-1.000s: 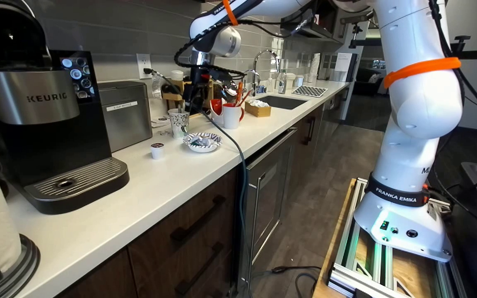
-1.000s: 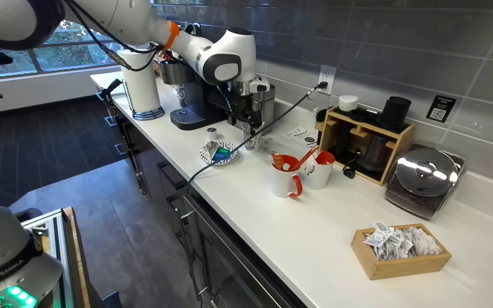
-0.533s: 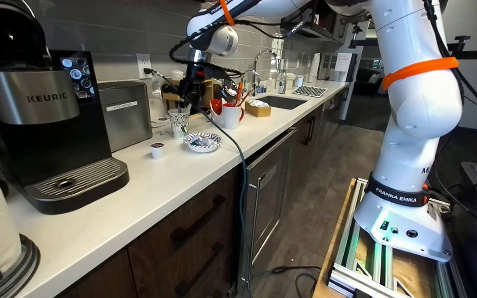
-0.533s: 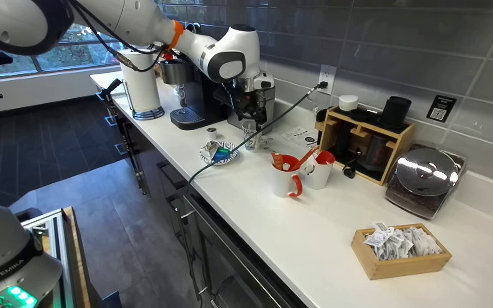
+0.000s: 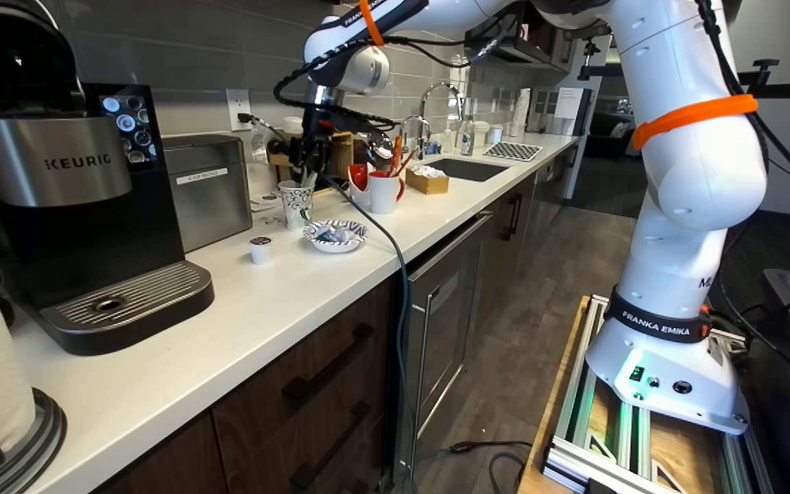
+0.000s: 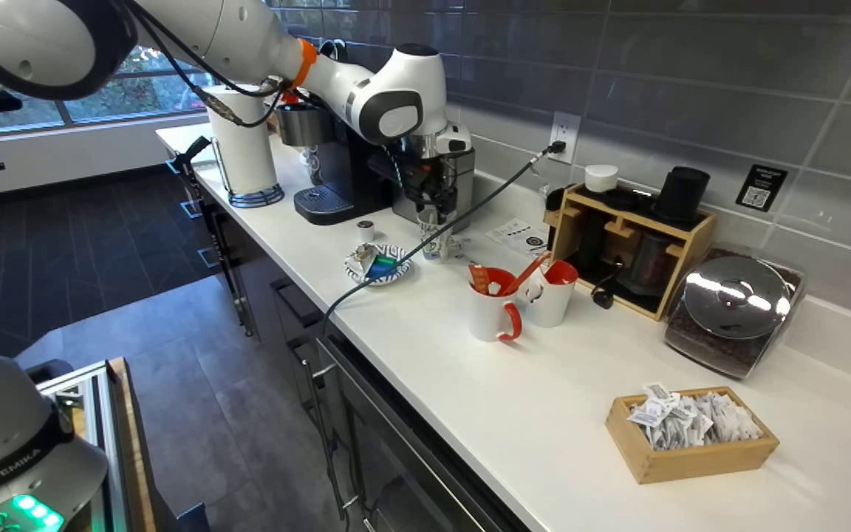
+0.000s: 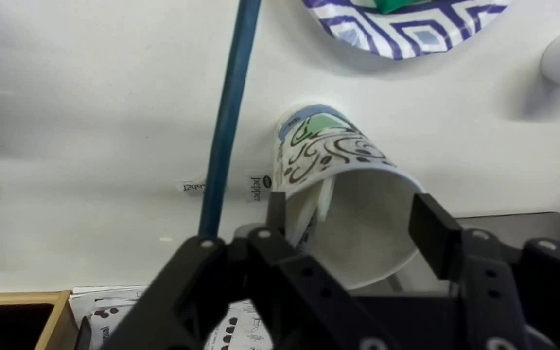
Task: Take the knives out of the coffee cup and put it into the mug cup
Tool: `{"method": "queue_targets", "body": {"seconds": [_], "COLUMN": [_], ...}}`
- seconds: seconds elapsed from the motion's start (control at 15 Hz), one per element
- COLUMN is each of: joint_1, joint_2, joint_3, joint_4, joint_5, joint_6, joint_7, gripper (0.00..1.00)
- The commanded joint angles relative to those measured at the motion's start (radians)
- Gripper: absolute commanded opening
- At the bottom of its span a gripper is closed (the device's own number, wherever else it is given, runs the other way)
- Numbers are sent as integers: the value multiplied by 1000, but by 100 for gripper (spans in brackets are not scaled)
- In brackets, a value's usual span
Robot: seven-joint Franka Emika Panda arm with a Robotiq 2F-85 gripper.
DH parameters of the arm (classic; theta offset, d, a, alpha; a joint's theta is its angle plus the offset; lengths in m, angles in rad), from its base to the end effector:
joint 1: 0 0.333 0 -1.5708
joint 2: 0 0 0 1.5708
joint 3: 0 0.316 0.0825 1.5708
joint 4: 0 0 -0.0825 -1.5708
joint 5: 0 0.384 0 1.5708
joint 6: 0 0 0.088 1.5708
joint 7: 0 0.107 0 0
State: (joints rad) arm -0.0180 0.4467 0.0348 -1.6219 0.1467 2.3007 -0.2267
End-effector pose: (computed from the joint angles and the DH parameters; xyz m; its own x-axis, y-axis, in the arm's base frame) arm 0.6980 0.0116 0.3880 0.9588 0.1365 0.2490 0.1631 -0.9825 -0.0896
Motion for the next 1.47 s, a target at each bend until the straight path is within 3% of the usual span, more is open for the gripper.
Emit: {"method": "queue_targets", "body": {"seconds": [0.0, 0.13, 0.33, 0.53, 1.2, 1.4], "joint_1": [4, 3, 3, 4, -25, -71], "joint_2": [16, 16, 15, 10, -99, -175], "joint_3": [1, 0, 0, -4, -10, 16], "joint_4": [15, 15, 14, 11, -8, -34], "joint_5": [-29, -31, -32, -42, -70, -5], "joint_6": [17, 21, 34, 36, -13, -26], "joint_7": [44, 51, 58, 65, 6, -121], "gripper": [57, 55, 20, 0, 1, 1]}}
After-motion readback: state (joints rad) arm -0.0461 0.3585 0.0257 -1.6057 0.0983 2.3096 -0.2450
